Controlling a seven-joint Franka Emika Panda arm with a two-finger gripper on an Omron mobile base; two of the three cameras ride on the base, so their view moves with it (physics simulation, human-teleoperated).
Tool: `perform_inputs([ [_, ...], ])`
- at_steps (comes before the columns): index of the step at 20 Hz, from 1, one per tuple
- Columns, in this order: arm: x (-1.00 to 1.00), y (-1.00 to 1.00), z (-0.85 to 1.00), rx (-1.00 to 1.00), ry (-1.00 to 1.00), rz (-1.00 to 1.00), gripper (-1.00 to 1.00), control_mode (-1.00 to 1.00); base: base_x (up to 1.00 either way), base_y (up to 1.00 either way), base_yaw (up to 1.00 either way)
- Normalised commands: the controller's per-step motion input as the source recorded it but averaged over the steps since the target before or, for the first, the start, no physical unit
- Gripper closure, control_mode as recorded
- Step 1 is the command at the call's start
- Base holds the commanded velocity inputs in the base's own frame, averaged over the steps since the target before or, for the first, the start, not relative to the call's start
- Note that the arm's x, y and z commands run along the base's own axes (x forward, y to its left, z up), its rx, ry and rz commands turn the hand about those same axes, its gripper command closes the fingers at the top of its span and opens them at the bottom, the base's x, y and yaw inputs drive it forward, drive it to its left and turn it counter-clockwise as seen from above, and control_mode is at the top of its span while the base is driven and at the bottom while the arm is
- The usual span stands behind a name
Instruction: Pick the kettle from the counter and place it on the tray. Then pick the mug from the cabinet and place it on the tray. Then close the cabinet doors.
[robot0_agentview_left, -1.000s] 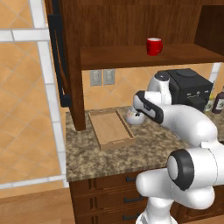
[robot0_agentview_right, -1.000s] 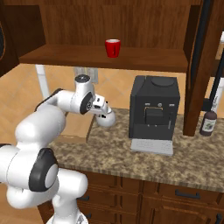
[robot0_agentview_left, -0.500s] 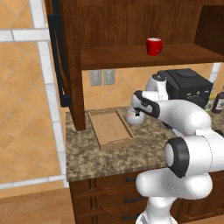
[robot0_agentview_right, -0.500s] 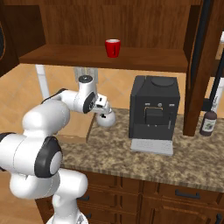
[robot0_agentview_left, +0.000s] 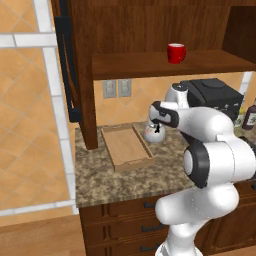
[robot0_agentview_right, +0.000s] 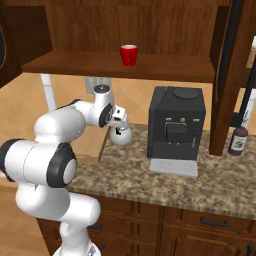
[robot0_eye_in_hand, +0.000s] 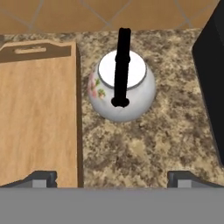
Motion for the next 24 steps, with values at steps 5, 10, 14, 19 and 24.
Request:
perform_inputs([
  [5, 0.24, -0.10, -0.19, 0.00, 0.00, 0.00, -1.00, -1.00, 0.00, 0.00, 0.00],
  [10, 0.30, 0.00, -0.08, 0.00, 0.00, 0.00, -1.00, -1.00, 0.00, 0.00, 0.00],
  [14, 0.38, 0.00, -0.07, 0.02, 0.00, 0.00, -1.00, -1.00, 0.00, 0.00, 0.00],
  [19, 0.37, 0.00, -0.11, 0.01, 0.00, 0.00, -1.00, -1.00, 0.00, 0.00, 0.00],
  [24, 0.31, 0.00, -0.13, 0.02, 0.00, 0.00, -1.00, -1.00, 0.00, 0.00, 0.00],
])
